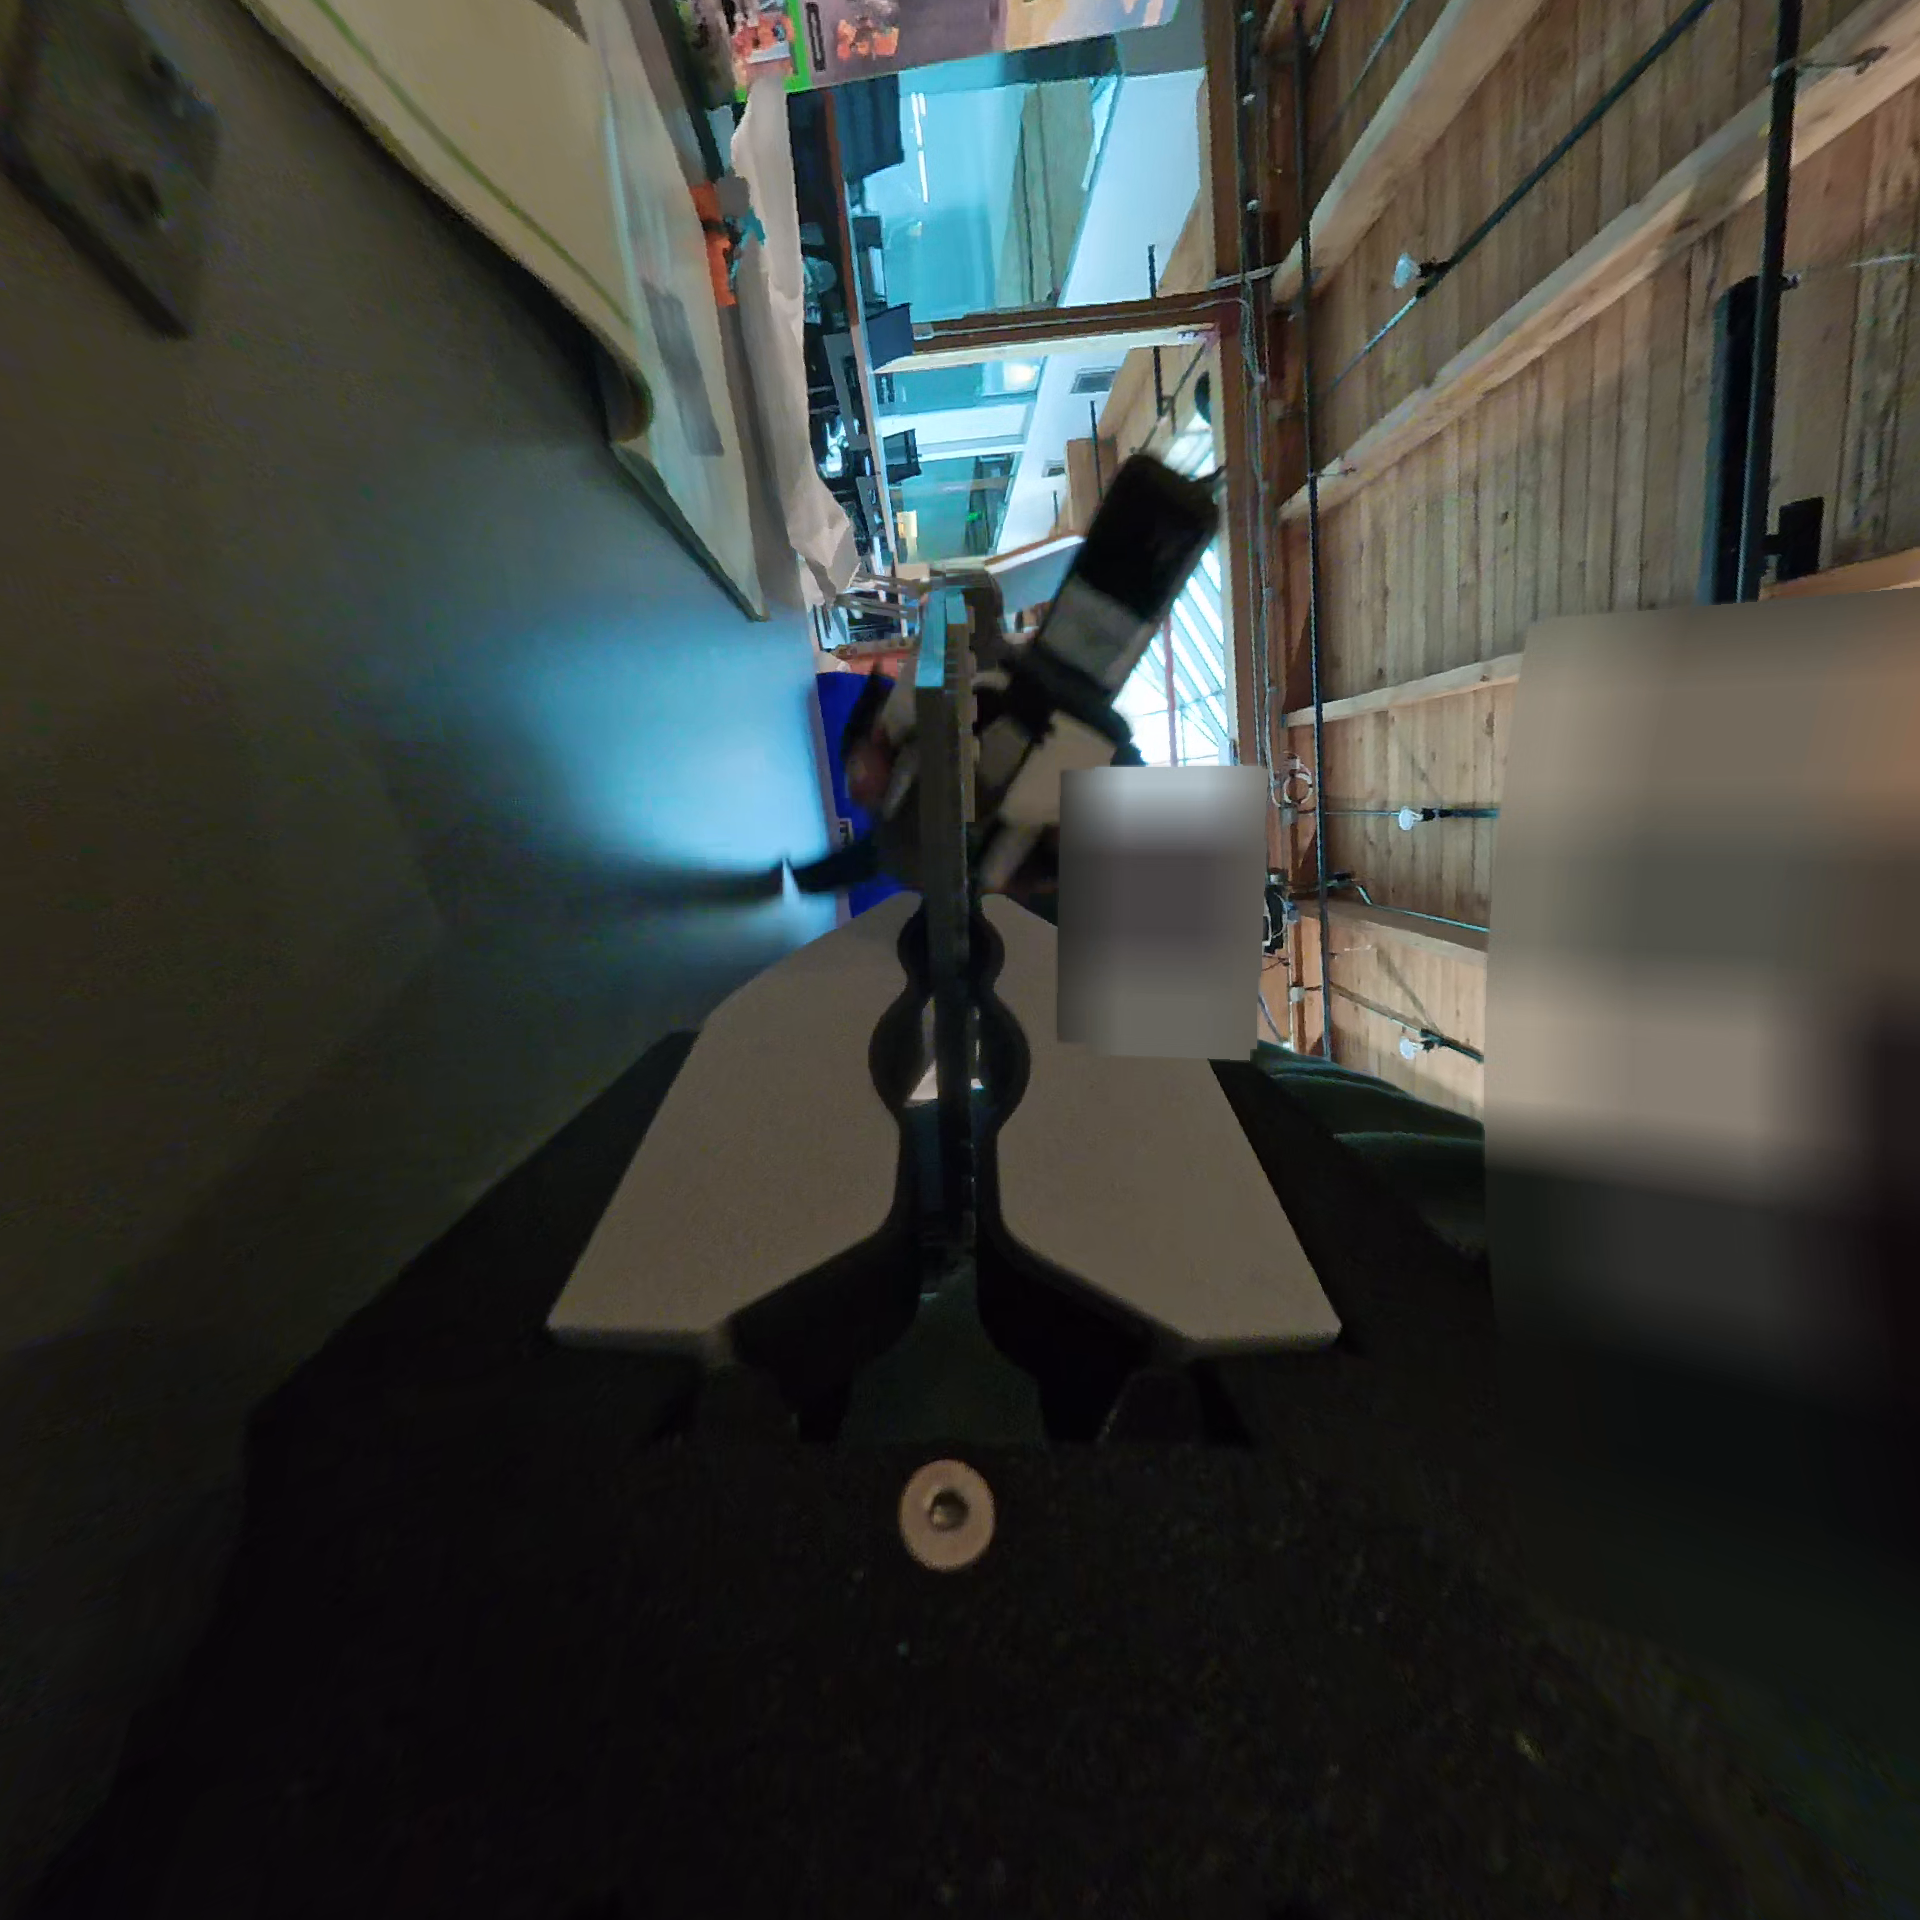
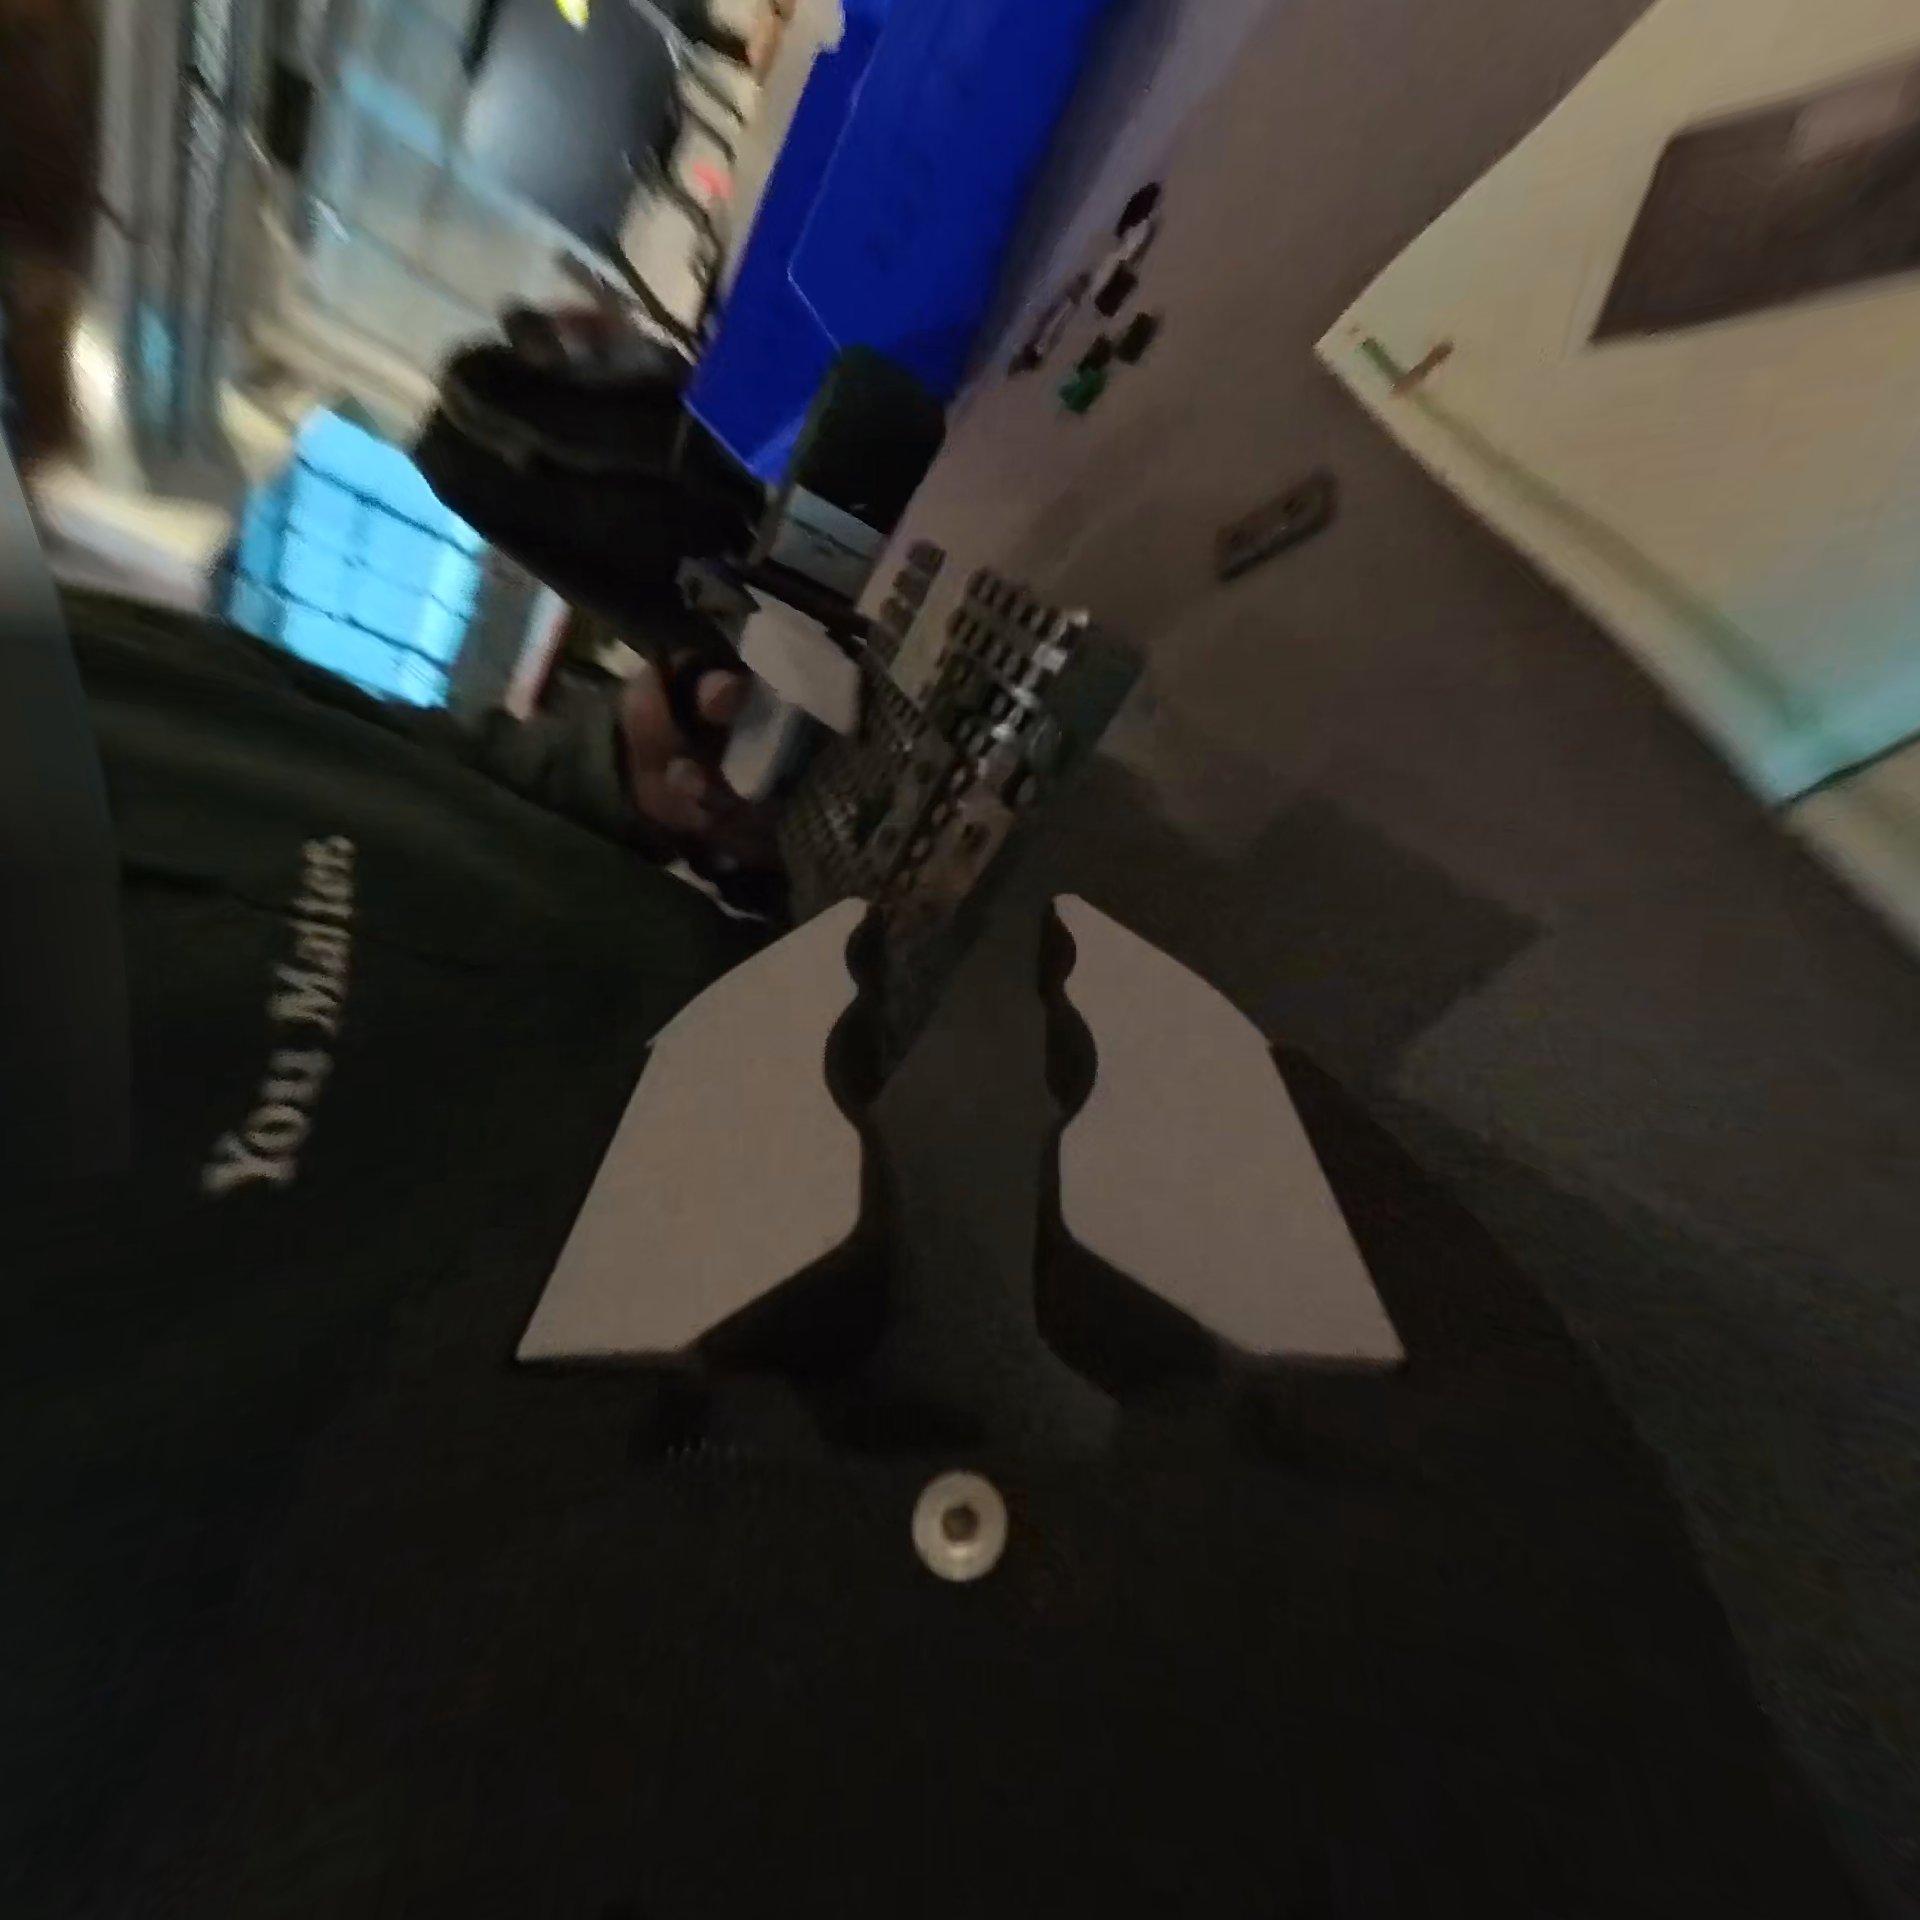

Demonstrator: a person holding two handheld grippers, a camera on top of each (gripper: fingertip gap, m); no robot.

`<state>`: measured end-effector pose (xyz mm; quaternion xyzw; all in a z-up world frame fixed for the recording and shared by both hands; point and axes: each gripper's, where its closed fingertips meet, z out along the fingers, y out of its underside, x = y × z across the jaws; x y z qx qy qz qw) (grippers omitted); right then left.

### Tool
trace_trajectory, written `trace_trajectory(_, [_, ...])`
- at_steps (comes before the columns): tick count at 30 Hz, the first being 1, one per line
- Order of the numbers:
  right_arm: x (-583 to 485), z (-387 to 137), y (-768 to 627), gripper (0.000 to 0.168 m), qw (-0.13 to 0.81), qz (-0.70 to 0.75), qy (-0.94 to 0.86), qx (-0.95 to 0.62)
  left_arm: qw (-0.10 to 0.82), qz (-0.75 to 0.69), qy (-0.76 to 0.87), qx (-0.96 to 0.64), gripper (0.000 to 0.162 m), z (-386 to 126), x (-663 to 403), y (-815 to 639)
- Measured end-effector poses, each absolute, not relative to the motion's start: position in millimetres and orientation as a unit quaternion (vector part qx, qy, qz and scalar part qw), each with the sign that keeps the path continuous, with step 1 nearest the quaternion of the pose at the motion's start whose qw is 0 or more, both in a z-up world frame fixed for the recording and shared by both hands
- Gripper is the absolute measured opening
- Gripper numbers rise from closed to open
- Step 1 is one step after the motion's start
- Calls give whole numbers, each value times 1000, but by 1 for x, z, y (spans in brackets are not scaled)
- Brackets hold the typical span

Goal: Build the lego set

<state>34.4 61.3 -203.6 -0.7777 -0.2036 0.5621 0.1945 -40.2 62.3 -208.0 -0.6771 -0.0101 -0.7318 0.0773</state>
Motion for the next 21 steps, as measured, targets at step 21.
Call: trace_trajectory(21, [-16, -212, 56, 18, 161, 626, -74, -759, 95, -723, 26, -684, 5, -209, -44, 56])
